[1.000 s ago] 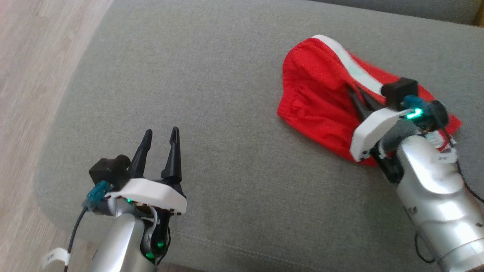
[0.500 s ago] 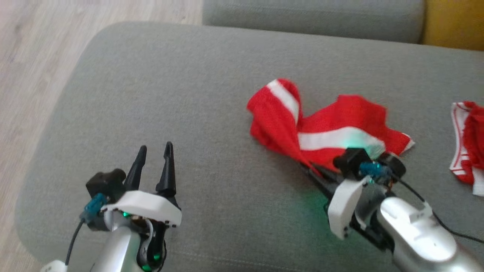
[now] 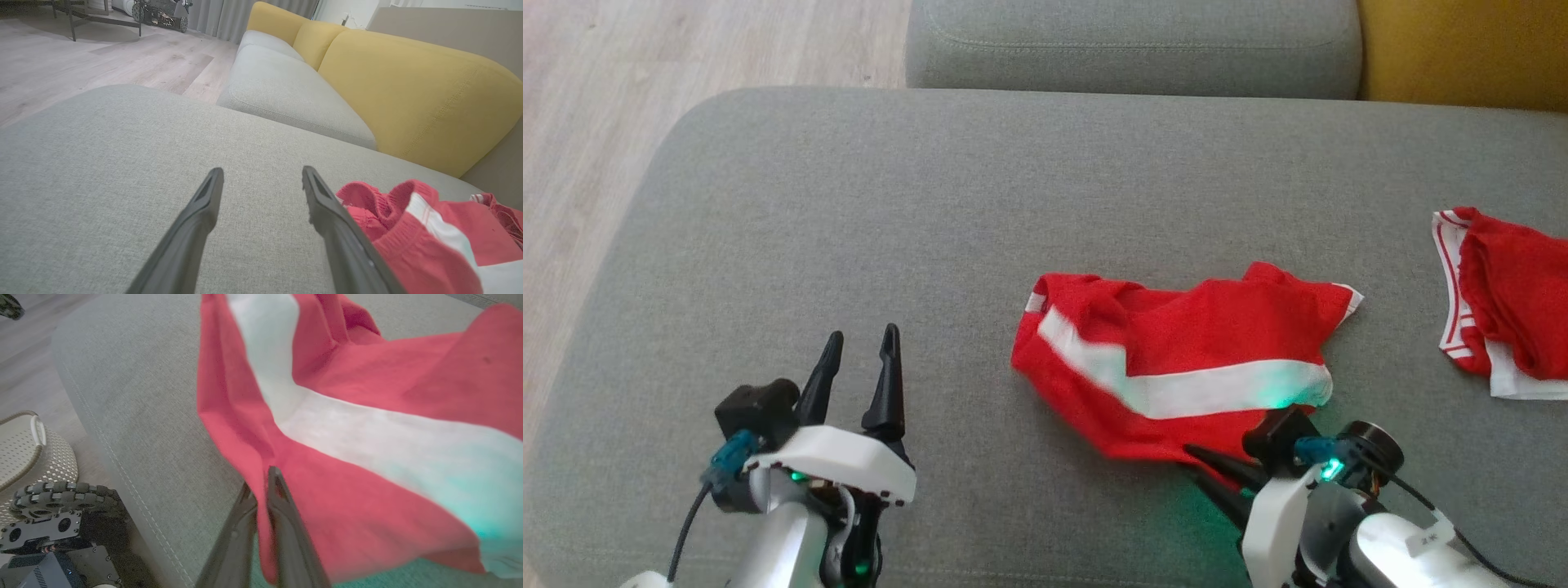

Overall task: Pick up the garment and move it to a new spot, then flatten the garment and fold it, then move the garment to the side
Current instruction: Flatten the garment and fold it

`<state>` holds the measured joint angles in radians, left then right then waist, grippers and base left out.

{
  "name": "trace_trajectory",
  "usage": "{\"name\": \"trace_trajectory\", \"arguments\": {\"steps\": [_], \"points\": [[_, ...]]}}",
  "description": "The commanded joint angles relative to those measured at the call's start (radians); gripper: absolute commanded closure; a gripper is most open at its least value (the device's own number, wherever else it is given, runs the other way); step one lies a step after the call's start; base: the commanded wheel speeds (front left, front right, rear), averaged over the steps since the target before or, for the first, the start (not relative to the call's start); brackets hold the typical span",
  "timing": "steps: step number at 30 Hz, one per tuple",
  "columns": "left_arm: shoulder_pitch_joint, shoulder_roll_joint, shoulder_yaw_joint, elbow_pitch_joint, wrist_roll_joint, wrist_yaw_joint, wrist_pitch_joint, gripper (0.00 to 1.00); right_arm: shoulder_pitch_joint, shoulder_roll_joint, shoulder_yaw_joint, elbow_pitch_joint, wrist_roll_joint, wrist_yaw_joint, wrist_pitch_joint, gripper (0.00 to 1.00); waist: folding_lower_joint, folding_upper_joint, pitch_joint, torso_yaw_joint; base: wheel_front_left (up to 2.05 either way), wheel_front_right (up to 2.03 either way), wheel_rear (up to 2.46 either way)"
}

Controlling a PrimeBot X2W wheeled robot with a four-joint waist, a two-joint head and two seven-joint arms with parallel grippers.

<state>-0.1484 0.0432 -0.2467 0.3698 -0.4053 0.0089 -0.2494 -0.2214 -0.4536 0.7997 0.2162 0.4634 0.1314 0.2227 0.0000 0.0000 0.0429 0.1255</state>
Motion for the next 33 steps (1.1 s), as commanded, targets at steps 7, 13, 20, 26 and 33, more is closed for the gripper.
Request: {"name": "trace_trajectory", "arguments": {"steps": [7,13,20,26,33], "points": [[-0.042,0.007,0.039,-0.017,0.026,-0.004,-0.012,0.0,0.013,0.032,-0.108,-0.001,-0.005,-0.001,-0.058,0.0,0.0,0.0,0.002,-0.02,0.0,0.0,0.0],[-0.035,0.007,0.035,-0.021,0.028,-0.012,-0.012,0.0,0.068,0.079,-0.311,-0.027,-0.015,-0.001,-0.132,0.0,0.0,0.0,-0.008,-0.036,0.0,0.0,0.0],[-0.021,0.007,0.008,-0.03,0.038,-0.049,-0.012,0.0,0.159,0.221,-0.692,-0.039,-0.175,-0.001,-0.275,0.0,0.0,0.0,-0.009,-0.053,0.0,0.0,0.0],[0.004,0.043,-0.075,-0.035,0.052,-0.115,-0.009,0.0,0.199,0.351,-0.878,-0.032,-0.296,-0.001,-0.334,0.0,0.0,0.0,-0.011,-0.072,0.0,0.0,0.0],[-0.016,0.21,-0.333,-0.138,0.03,-0.139,0.106,0.0,0.195,0.385,-0.91,-0.027,-0.327,-0.001,-0.333,0.0,0.0,0.0,-0.01,-0.092,0.0,0.0,0.0]]}}
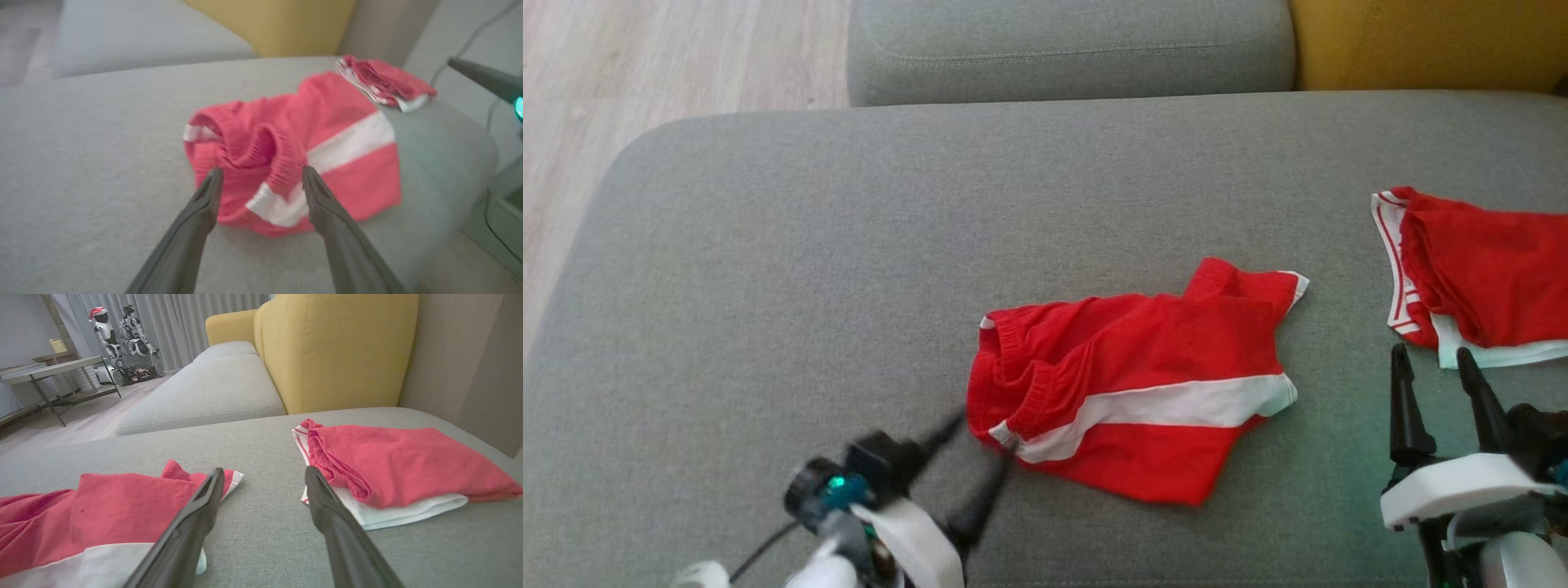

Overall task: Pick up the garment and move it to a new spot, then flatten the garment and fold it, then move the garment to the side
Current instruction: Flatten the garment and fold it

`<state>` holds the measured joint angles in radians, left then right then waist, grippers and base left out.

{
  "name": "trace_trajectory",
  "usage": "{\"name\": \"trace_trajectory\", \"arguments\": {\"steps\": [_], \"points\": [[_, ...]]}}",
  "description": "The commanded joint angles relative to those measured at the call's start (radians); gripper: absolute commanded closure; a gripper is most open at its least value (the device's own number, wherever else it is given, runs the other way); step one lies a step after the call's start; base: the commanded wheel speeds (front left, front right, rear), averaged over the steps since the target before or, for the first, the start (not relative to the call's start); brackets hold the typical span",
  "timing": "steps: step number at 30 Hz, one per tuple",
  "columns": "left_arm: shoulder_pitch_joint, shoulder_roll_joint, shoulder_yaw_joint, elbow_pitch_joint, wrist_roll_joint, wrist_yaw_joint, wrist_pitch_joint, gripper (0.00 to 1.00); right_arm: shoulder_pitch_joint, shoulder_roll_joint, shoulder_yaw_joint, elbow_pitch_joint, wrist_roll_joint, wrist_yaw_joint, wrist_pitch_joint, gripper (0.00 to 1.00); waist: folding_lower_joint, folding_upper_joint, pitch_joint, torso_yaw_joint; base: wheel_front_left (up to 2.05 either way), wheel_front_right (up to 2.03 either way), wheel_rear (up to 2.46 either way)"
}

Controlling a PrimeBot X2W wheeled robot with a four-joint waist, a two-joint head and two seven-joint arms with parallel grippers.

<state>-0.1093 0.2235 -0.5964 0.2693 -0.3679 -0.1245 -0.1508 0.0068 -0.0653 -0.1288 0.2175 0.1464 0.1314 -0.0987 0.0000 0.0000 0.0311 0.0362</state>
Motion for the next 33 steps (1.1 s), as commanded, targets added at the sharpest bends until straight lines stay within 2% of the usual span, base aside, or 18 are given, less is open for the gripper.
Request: {"name": "trace_trajectory", "arguments": {"steps": [1,2,5,8,13,20,33], "points": [[-0.055,0.03,0.017,-0.038,-0.008,-0.005,0.007,0.0,-0.033,-0.004,0.019,-0.029,-0.01,-0.001,-0.011,0.0,0.0,0.0,0.001,-0.002,0.0,0.0,0.0],[-0.076,0.093,-0.06,-0.073,-0.025,-0.006,0.044,0.0,-0.036,0.0,0.016,-0.027,-0.011,-0.001,-0.01,0.0,0.0,0.0,0.006,-0.006,0.0,0.0,0.0],[-0.116,0.155,-0.122,-0.105,-0.071,-0.006,0.08,0.0,-0.041,0.004,0.017,-0.025,-0.013,-0.001,-0.006,0.0,0.0,0.0,0.017,-0.014,0.0,0.0,0.0],[-0.161,0.192,-0.13,-0.096,-0.057,-0.006,0.102,0.0,-0.047,0.006,0.017,-0.022,-0.013,-0.001,-0.004,0.0,0.0,0.0,0.028,-0.022,0.0,0.0,0.0],[-0.201,0.207,-0.158,-0.087,-0.056,-0.006,0.116,0.0,-0.056,0.009,0.018,-0.017,-0.013,-0.001,-0.003,0.0,0.0,0.0,0.045,-0.033,0.0,0.0,0.0],[-0.272,0.242,-0.257,-0.065,-0.066,-0.006,0.146,0.0,-0.074,0.012,0.007,-0.006,-0.018,-0.001,-0.004,0.0,0.0,0.0,0.068,-0.049,0.0,0.0,0.0],[-0.344,0.262,-0.327,-0.007,-0.094,-0.006,0.151,0.0,-0.093,0.014,-0.001,0.008,-0.019,-0.001,-0.01,0.0,0.0,0.0,0.089,-0.059,0.0,0.0,0.0]]}}
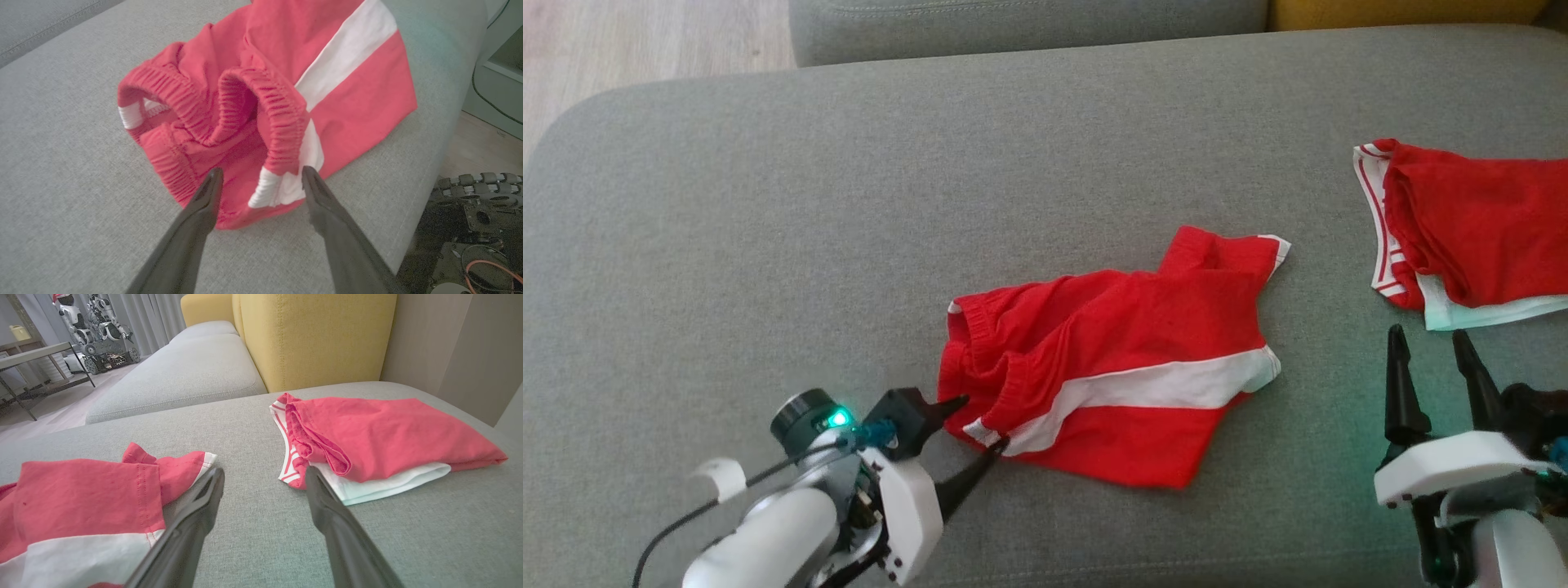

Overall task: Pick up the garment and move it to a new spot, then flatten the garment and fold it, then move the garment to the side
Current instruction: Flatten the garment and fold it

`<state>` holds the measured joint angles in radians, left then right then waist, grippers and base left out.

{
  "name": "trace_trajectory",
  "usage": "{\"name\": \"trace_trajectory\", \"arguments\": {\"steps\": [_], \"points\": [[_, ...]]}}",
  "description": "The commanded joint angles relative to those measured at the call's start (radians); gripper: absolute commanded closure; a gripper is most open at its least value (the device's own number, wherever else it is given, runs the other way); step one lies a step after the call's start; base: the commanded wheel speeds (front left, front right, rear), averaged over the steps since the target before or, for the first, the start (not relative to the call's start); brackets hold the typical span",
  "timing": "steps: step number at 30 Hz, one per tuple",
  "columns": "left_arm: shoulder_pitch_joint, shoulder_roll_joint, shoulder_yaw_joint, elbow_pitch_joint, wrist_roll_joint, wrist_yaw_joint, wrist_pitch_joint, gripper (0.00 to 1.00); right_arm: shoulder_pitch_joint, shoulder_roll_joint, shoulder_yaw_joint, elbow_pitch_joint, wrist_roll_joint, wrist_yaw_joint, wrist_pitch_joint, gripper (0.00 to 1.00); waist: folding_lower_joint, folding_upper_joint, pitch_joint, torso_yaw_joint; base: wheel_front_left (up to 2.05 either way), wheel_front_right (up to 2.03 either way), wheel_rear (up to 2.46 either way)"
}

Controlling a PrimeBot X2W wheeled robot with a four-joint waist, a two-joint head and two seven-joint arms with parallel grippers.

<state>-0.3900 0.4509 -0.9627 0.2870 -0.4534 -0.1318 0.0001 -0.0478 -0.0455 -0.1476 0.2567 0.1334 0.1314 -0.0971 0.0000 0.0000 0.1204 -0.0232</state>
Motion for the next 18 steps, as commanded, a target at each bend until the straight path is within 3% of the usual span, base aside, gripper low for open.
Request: {"name": "trace_trajectory", "arguments": {"steps": [1,3,4,11,18], "points": [[-0.067,0.035,0.033,-0.021,-0.012,0.001,0.001,0.2,-0.039,-0.005,0.017,-0.03,-0.006,-0.001,-0.012,0.0,0.0,0.0,0.0,0.0,0.0,0.0,0.0],[-0.074,0.036,0.024,-0.016,-0.021,0.001,0.003,0.91,-0.042,-0.005,0.015,-0.03,-0.008,-0.001,-0.012,0.0,0.0,0.0,0.0,0.001,0.0,0.0,0.0],[-0.077,0.036,0.02,-0.014,-0.025,0.001,0.003,1.0,-0.043,-0.005,0.014,-0.03,-0.008,-0.001,-0.012,0.0,0.0,0.0,0.0,0.001,0.0,0.0,0.0],[-0.08,0.031,0.05,-0.012,-0.072,0.01,-0.026,1.0,-0.048,-0.005,0.043,-0.001,-0.005,-0.001,0.026,0.0,0.0,0.0,-0.001,0.011,0.0,0.0,0.0],[-0.069,0.012,0.102,-0.025,-0.131,0.043,-0.059,1.0,-0.082,-0.019,0.151,0.092,0.07,-0.001,0.097,0.0,0.0,0.0,0.002,0.027,0.0,0.0,0.0]]}}
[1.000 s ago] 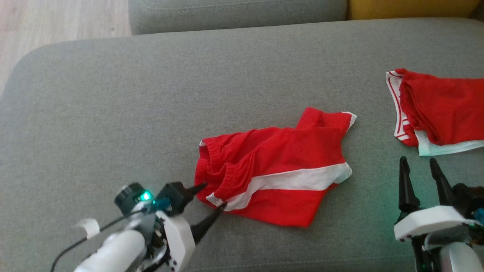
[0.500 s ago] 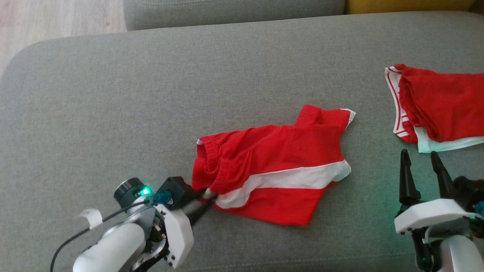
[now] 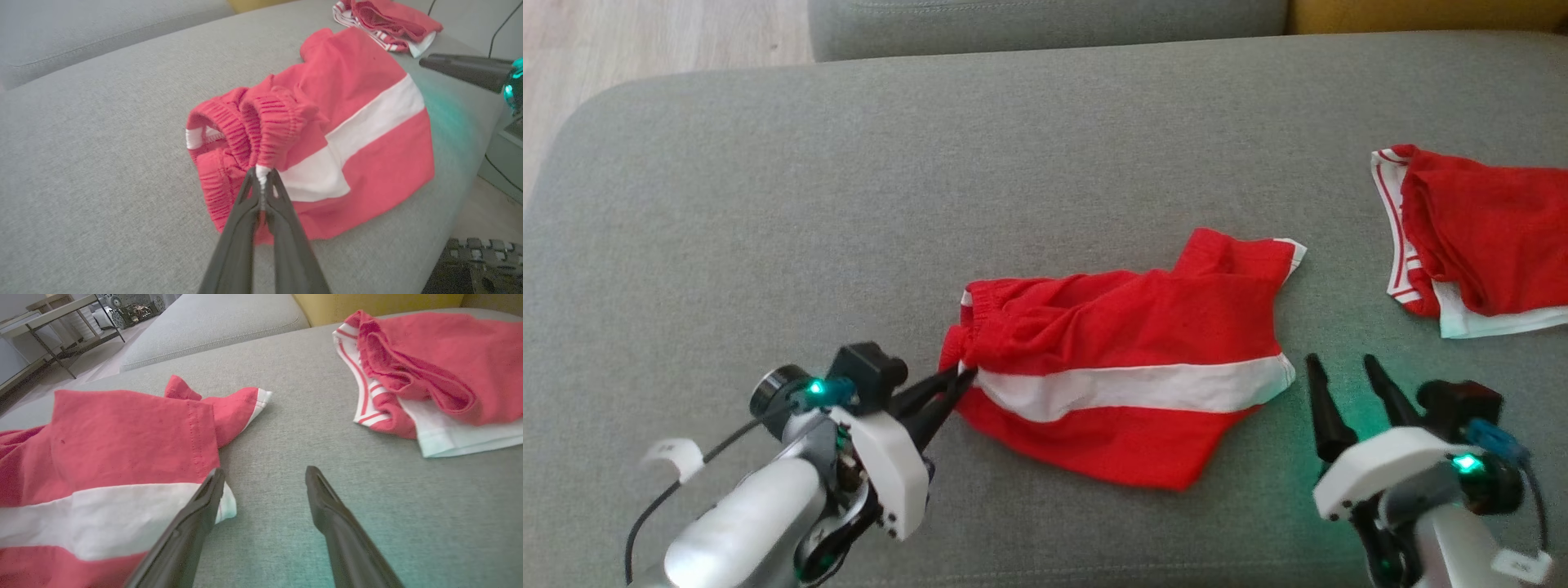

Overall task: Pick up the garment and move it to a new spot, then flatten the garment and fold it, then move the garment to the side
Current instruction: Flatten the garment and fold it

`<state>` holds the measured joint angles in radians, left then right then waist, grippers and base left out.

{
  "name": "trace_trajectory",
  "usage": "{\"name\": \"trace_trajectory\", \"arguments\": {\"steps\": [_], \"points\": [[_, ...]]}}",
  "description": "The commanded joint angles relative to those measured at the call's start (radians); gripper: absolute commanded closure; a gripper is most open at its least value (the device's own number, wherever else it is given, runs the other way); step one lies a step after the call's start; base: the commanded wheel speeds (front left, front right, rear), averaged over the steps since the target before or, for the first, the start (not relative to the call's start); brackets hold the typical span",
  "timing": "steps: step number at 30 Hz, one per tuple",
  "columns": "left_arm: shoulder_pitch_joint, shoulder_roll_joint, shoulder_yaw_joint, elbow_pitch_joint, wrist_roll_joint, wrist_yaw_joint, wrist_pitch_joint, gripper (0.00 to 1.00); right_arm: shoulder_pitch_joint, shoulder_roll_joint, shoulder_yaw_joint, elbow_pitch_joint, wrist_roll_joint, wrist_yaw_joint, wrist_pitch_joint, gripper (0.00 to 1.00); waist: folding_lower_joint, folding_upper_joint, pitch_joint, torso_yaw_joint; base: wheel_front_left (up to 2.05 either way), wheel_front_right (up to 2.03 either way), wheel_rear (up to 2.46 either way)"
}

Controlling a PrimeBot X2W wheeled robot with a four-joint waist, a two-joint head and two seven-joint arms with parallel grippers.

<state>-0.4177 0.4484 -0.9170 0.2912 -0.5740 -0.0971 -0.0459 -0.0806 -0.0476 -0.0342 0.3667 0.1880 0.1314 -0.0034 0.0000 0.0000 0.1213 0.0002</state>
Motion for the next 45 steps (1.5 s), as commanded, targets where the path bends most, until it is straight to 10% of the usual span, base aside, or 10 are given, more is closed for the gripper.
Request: {"name": "trace_trajectory", "arguments": {"steps": [1,25,26,29,45], "points": [[-0.038,0.01,0.067,-0.03,-0.022,0.016,-0.019,1.0,-0.056,-0.022,0.052,-0.004,0.026,-0.001,0.009,0.0,0.0,0.0,0.002,0.006,0.0,0.0,0.0],[-0.054,-0.002,0.08,-0.017,-0.023,0.069,-0.051,1.0,-0.106,-0.11,0.263,0.126,0.192,-0.001,0.04,0.0,0.0,0.0,0.012,0.035,0.0,0.0,0.0],[-0.054,-0.001,0.08,-0.016,-0.023,0.069,-0.051,1.0,-0.107,-0.113,0.267,0.127,0.194,-0.001,0.039,0.54,0.0,0.0,0.012,0.035,0.0,0.0,0.0],[-0.054,0.001,0.078,-0.014,-0.023,0.07,-0.053,1.0,-0.109,-0.12,0.28,0.128,0.202,-0.001,0.033,1.0,0.0,0.0,0.01,0.034,0.0,0.0,0.0],[-0.038,0.024,0.095,-0.041,-0.047,0.089,-0.072,1.0,-0.071,-0.195,0.233,-0.036,0.207,-0.001,-0.008,1.0,0.0,0.0,-0.062,0.005,0.0,0.0,0.0]]}}
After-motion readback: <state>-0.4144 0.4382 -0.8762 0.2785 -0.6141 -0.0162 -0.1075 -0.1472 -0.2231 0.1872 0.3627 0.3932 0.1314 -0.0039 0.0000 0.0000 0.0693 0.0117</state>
